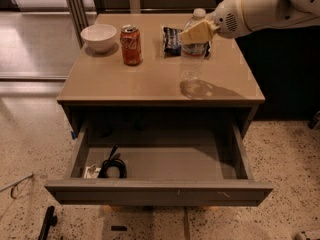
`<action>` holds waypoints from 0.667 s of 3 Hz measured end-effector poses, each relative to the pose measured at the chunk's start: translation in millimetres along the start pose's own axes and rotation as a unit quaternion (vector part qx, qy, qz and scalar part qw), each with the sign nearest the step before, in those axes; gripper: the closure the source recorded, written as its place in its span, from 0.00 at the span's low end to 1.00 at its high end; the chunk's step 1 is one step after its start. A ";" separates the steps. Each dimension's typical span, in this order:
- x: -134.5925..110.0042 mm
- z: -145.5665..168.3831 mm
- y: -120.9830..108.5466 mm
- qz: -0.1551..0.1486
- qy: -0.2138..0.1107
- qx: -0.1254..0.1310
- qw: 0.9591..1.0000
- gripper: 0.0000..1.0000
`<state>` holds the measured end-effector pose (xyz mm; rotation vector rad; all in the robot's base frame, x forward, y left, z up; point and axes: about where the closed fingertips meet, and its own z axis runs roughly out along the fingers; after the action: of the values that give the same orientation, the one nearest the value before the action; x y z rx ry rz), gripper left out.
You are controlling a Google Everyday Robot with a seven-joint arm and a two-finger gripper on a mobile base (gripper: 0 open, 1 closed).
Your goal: Pick water bottle from top drawer and place on counter
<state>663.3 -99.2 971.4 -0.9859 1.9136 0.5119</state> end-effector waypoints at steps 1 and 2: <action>2.7 5.4 -8.0 0.029 -0.003 -0.003 1.000 1.00; 7.3 8.5 -12.4 0.048 0.000 -0.005 0.999 1.00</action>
Offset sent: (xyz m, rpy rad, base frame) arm 0.0164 -0.0141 -0.0152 0.0748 0.1068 -0.0725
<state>675.6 -103.9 961.3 -0.9028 1.9673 0.5780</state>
